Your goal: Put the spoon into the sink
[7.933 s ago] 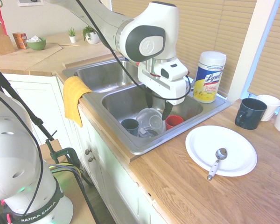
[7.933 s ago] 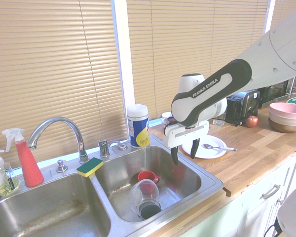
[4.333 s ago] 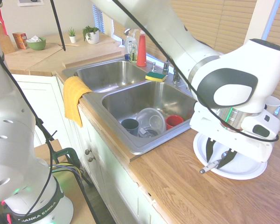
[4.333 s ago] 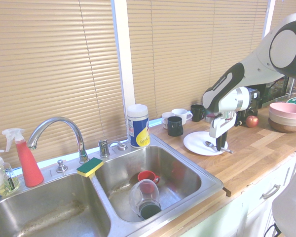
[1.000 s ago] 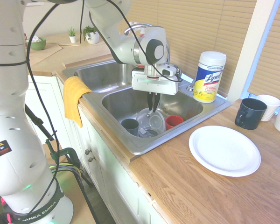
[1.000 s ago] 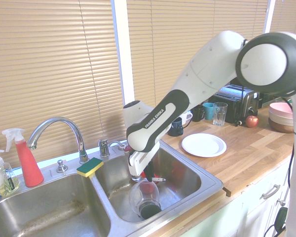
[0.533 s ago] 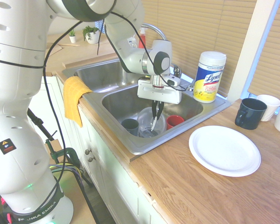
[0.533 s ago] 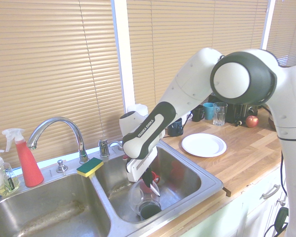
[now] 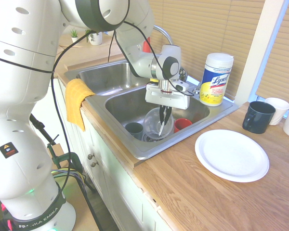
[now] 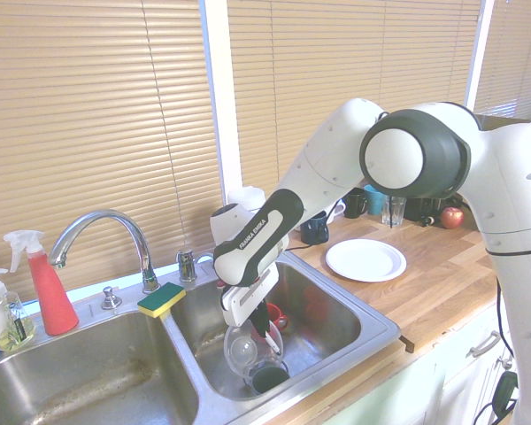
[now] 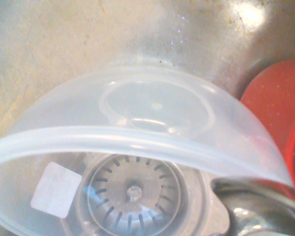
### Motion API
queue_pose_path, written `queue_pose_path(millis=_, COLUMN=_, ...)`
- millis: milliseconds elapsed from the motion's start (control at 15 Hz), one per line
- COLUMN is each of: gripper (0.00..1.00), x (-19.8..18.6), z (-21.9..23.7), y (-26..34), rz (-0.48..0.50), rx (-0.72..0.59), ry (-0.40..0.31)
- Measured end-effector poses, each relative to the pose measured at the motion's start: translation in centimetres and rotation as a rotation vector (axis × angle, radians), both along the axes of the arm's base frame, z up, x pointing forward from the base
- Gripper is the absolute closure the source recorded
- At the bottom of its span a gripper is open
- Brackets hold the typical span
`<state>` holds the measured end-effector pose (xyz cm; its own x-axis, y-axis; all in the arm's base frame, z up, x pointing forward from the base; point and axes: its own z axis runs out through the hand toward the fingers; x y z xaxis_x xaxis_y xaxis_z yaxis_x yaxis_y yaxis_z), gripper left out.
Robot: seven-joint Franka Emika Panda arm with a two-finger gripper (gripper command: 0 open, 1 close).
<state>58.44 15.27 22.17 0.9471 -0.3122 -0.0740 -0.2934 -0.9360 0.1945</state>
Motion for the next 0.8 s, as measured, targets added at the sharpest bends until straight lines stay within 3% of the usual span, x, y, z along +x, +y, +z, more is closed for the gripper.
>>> queue_pose_path(millis=667, gripper=0.00, x=-0.3, z=1.7, y=-0.1, rz=0.001, rx=0.007, ry=-0.021)
queue_pose_path(millis=800, gripper=0.00, x=-1.5, z=3.3, y=-0.3, rz=0.006, rx=0.015, ry=-0.051)
